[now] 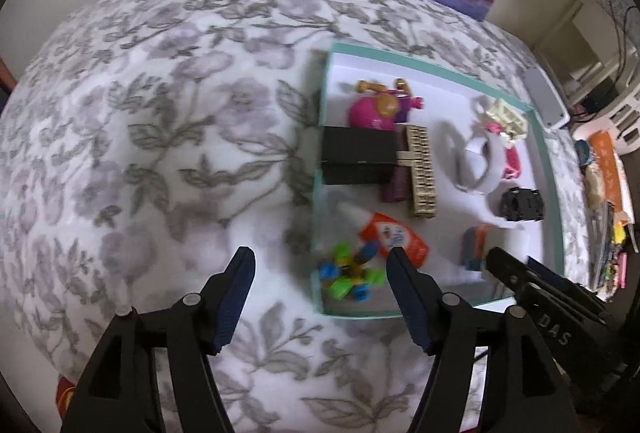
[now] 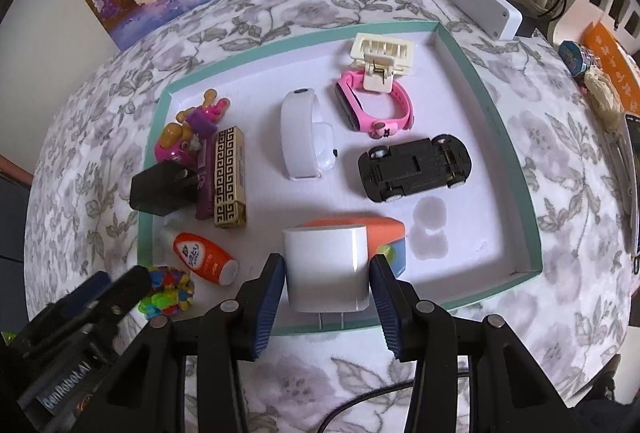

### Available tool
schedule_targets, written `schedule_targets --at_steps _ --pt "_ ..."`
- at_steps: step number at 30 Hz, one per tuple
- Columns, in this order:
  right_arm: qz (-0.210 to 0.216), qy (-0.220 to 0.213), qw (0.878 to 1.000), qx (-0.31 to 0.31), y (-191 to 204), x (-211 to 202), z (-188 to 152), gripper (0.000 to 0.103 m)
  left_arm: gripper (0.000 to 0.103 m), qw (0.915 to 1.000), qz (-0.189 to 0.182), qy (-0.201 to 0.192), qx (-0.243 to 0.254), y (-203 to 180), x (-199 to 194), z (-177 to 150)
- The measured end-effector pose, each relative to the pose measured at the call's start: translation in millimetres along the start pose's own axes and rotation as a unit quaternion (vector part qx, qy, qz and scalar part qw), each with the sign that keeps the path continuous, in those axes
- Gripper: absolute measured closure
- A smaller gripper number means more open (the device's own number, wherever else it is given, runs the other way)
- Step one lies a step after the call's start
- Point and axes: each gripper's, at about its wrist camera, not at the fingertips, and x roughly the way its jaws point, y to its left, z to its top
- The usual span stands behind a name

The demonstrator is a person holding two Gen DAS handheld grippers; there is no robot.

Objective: Organize rigid objects

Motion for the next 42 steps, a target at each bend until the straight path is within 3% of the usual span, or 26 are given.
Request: schedule_targets --at_steps 2,3,5,20,24,42 --pt "-0.003 0.000 1.000 -0.005 2 0 -4 0.054 0.032 0.9998 0.022 -0.001 0.001 7 0 -2" --pt "-0.006 -0.001 1.000 -0.009 3 0 -6 0.050 0.021 0.9996 0.028 -0.001 0.001 9 1 -3" --pt "-0.007 -0.002 1.000 -0.011 4 0 -8 0.044 0.010 0.9992 0.039 -0.003 -0.005 16 2 -5" --pt "-0.020 -0.027 0.999 -0.042 20 -13 -19 0.016 0.009 0.9977 0.056 -0.019 -0.033 44 -8 -12" --pt "-0.027 -0.036 0.997 -0.055 25 -16 -22 0.000 0.009 0.9979 0.054 -0.019 -0.031 46 -10 -13" --pt "-0.042 -0.049 0.995 -0.076 32 -20 -25 0.000 0.009 0.9964 0.075 -0.026 -0.032 50 -17 -15"
